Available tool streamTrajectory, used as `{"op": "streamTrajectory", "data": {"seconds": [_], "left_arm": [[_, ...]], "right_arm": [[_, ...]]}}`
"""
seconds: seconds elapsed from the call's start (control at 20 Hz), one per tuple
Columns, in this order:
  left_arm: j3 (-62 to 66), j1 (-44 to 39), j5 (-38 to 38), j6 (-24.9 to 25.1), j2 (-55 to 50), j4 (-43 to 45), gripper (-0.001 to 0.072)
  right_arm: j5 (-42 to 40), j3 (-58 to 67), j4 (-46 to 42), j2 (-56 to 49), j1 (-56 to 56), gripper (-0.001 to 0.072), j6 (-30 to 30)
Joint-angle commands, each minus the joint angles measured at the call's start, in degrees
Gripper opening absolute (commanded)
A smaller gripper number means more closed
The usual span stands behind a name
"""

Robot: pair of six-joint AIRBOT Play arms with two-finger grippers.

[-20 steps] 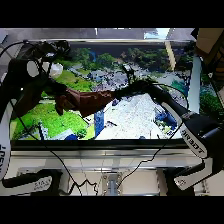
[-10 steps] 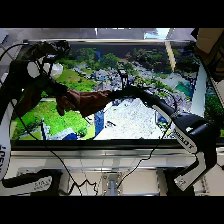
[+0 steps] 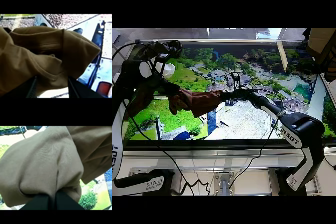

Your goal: Fold the shirts.

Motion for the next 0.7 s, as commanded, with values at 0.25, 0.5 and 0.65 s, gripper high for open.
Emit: {"op": "streamTrajectory", "data": {"seconds": [0.25, 0.5, 0.65], "left_arm": [[0.0, 0.0, 1.7, 0.0, 0.0, -2.1, 0.0029], [0.0, 0.0, 3.0, 0.0, 0.0, -3.0, 0.0029], [0.0, 0.1, 3.1, 0.0, 0.0, -2.9, 0.0029]], "right_arm": [[3.0, 0.0, 0.5, -1.2, 1.8, 0.0305, 0.1], [3.2, 0.0, 0.2, -1.2, 3.8, 0.0031, -1.7], [3.1, 0.1, -0.1, -0.8, 3.4, 0.0031, -1.8]]}}
